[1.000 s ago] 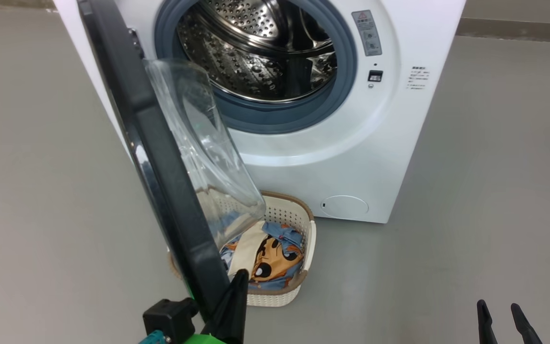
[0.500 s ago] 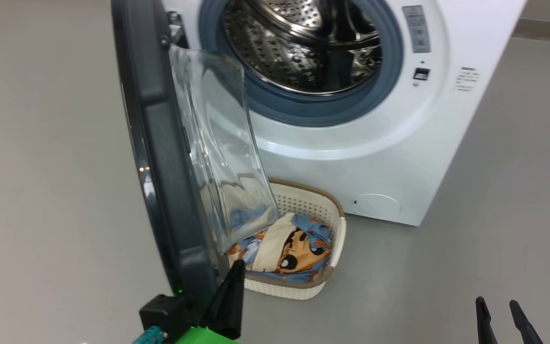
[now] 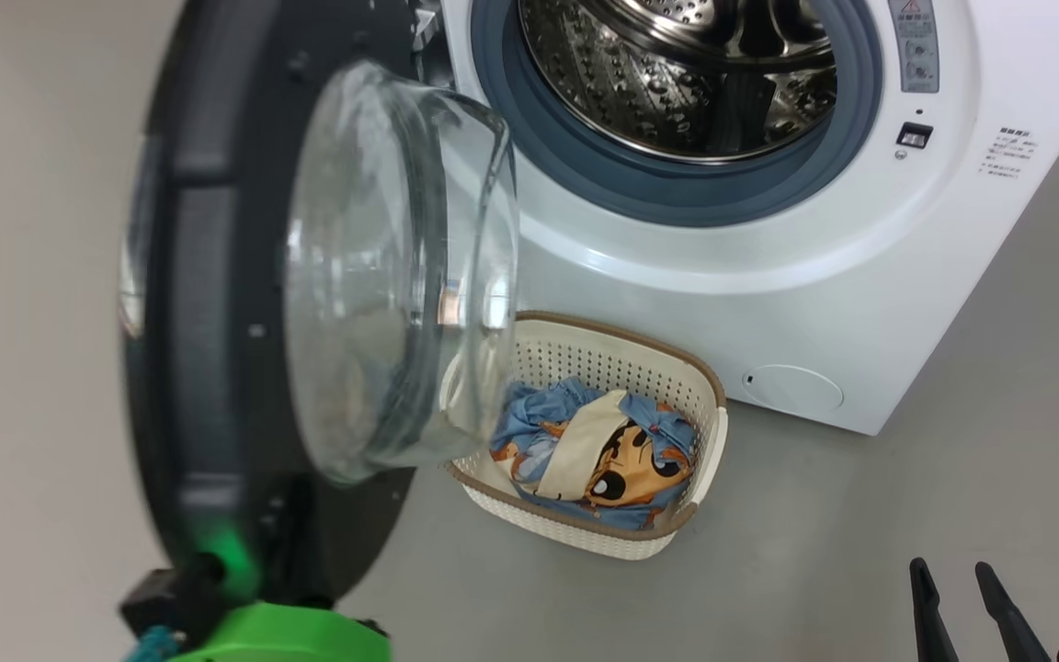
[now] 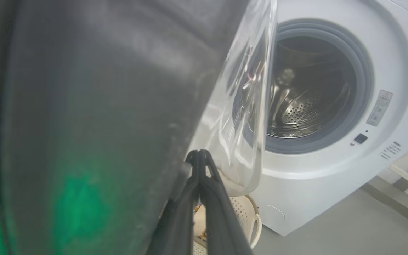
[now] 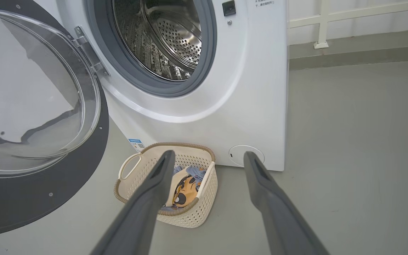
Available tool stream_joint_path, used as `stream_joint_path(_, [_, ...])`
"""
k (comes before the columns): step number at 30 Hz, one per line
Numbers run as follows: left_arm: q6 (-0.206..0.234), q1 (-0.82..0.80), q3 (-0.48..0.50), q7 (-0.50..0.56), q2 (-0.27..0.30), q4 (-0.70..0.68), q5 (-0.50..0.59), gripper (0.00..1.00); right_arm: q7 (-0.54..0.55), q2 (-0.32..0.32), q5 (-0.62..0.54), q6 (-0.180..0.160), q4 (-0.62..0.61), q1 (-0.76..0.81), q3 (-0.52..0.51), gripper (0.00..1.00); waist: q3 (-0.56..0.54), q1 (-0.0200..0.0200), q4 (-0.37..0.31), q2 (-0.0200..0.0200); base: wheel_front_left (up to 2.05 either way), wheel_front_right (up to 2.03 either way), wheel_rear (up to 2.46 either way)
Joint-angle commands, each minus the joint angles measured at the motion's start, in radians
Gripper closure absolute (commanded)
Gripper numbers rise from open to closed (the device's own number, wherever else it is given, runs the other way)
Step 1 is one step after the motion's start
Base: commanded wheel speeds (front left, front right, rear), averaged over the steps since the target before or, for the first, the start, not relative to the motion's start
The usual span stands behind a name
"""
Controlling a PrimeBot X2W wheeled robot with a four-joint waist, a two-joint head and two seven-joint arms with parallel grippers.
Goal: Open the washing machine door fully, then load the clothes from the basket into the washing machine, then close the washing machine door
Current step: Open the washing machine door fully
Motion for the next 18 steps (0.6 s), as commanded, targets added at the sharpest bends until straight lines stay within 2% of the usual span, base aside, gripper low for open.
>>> stream_joint_path(1, [0.019,-0.054,0.090,-0.032,0.016,0.005,-0.018,1.00,-0.012,-0.025,0.007,0.002,-0.029,-0.041,0.029,0.00,0.011,0.0000,0.000,-0.0001,0.00,0.00,0.00])
stream_joint_path(9, [0.024,-0.134,0.261,-0.076,0.004,0.098,-0.069,1.00,-0.012,-0.039,0.012,0.002,-0.023,-0.050,0.057,0.00,0.027,0.0000,-0.029,-0.0001,0.00,0.00,0.00])
stream_joint_path(13, [0.019,-0.187,0.390,-0.077,0.001,0.135,-0.043,1.00,-0.012,-0.047,0.015,0.002,-0.026,-0.053,0.059,0.00,0.038,0.0000,-0.043,-0.0001,0.00,0.00,0.00])
stream_joint_path(18, [0.007,-0.243,0.503,-0.078,0.000,0.199,-0.027,1.00,-0.012,-0.058,0.017,0.002,-0.024,-0.056,0.062,0.00,0.048,0.0000,-0.058,-0.0001,0.00,0.00,0.00])
